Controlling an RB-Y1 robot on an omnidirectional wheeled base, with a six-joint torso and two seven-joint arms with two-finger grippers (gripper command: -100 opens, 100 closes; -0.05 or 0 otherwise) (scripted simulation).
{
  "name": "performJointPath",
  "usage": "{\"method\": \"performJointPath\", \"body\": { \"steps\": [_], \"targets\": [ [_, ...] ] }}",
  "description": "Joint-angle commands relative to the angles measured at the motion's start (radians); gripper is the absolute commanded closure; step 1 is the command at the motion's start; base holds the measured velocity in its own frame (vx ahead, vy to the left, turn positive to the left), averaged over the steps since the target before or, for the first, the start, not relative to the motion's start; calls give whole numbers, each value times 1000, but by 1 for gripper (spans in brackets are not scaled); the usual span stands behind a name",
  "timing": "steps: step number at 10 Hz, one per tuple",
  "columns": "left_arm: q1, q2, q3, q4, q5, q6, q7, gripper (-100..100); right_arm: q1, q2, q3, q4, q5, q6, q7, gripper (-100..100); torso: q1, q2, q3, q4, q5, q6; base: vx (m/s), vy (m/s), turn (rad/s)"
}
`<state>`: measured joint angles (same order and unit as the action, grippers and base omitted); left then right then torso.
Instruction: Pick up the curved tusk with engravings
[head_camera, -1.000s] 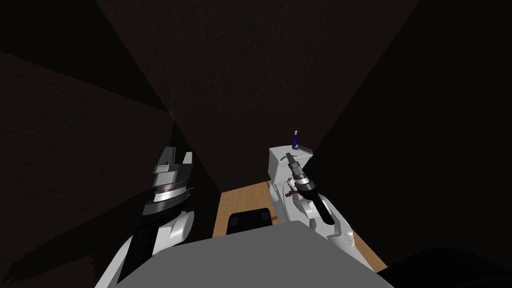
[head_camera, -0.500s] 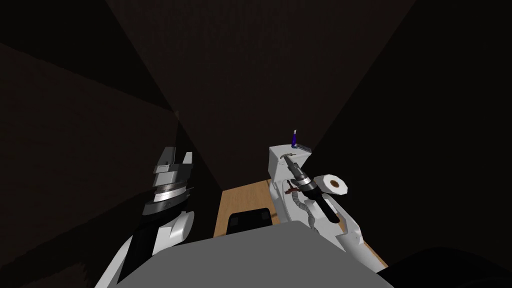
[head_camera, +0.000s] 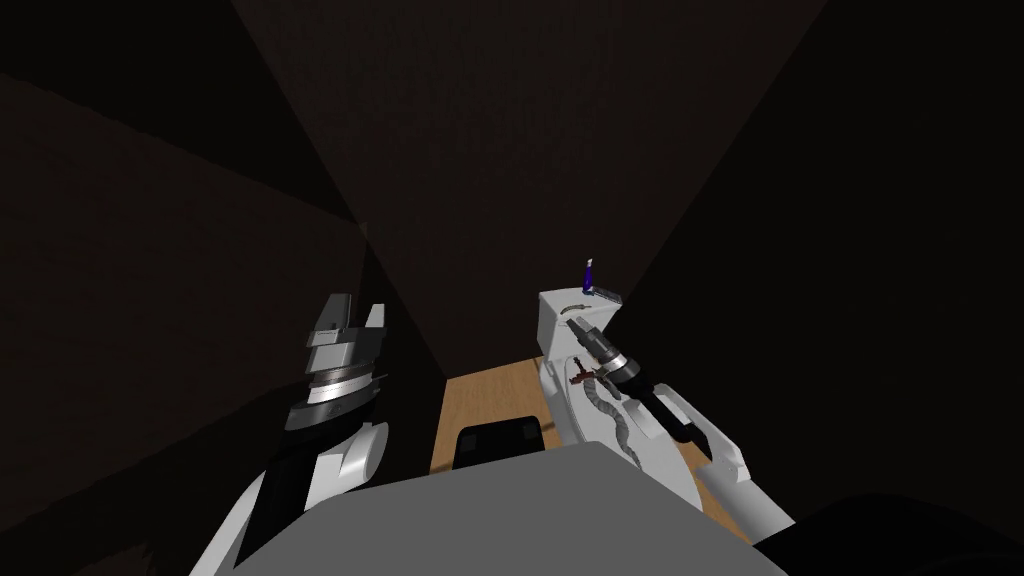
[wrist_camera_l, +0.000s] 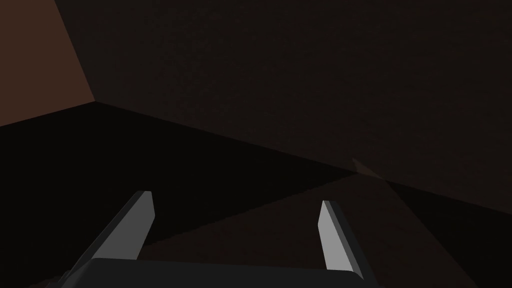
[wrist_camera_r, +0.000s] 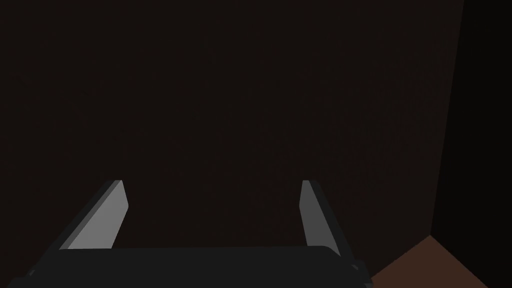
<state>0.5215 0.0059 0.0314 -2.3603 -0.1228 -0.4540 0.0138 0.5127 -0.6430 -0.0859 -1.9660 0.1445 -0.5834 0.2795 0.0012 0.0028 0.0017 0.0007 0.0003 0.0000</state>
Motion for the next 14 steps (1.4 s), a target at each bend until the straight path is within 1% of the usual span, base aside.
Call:
{"method": "performJointPath", "body": {
  "steps": [1, 2, 3, 4, 5, 6, 7, 8, 9, 10, 11, 12, 13, 14],
  "targets": [
    [0, 0, 0, 0, 0, 0, 0, 0, 4, -41, -3, 11, 15, 1, 10, -100, 0, 0, 0, 0, 0, 0, -39, 16, 4],
    [0, 0, 0, 0, 0, 0, 0, 0, 9, -75, -12, 39, 43, -1, 26, -100, 0, 0, 0, 0, 0, 0, -37, 21, 20],
    [0, 0, 0, 0, 0, 0, 0, 0, 9, -99, -12, 39, 43, -1, 26, -100, 0, -1, 0, 0, 0, 0, -29, 24, 7],
    [0, 0, 0, 0, 0, 0, 0, 0, 16, -135, -20, 68, 73, -3, 42, -100, 0, -1, 0, 0, 0, 0, -29, 29, 16],
    [0, 0, 0, 0, 0, 0, 0, 0, 16, -157, -20, 68, 73, -3, 42, -100, 0, -1, -1, 0, 0, 0, -24, 21, 9],
    [0, 0, 0, 0, 0, 0, 0, 0, 24, -194, -29, 97, 103, -5, 59, -100, 0, -1, -1, 0, 0, 0, -24, 22, 30],
    [0, 0, 0, 0, 0, 0, 0, 0, 24, -216, -29, 97, 103, -5, 59, -100, 0, -1, -1, 0, 0, 0, -17, 21, 7],
    [0, 0, 0, 0, 0, 0, 0, 0, 33, -251, -36, 126, 135, -8, 76, -100, 0, -2, -1, 0, 0, 0, -12, 24, 24],
    [0, 0, 0, 0, 0, 0, 0, 0, 33, -274, -36, 126, 135, -8, 76, -100, 0, -2, -1, 0, 0, 0, -8, 21, 12],
    [0, 0, 0, 0, 0, 0, 0, 0, 43, -310, -44, 155, 168, -10, 93, -100, 0, -3, -1, 0, 0, 0, 0, 27, 36],
    [0, 0, 0, 0, 0, 0, 0, 0, 43, -333, -44, 155, 168, -10, 93, -100, 0, -3, -2, -1, 0, 0, 1, 21, 16],
    [0, 0, 0, 0, 0, 0, 0, 0, 53, -366, -50, 183, 201, -13, 110, -100, 0, -3, -2, -1, 0, 0, 5, 22, 36],
    [0, 0, 0, 0, 0, 0, 0, 0, 53, -390, -50, 183, 201, -13, 110, -100, 0, -3, -2, -1, 0, 0, 6, 17, 13],
    [0, 0, 0, 0, 0, 0, 0, 0, 65, -421, -57, 211, 234, -16, 127, -100, 0, -4, -2, -1, 0, 0, 15, 21, 35]
  ]
}}
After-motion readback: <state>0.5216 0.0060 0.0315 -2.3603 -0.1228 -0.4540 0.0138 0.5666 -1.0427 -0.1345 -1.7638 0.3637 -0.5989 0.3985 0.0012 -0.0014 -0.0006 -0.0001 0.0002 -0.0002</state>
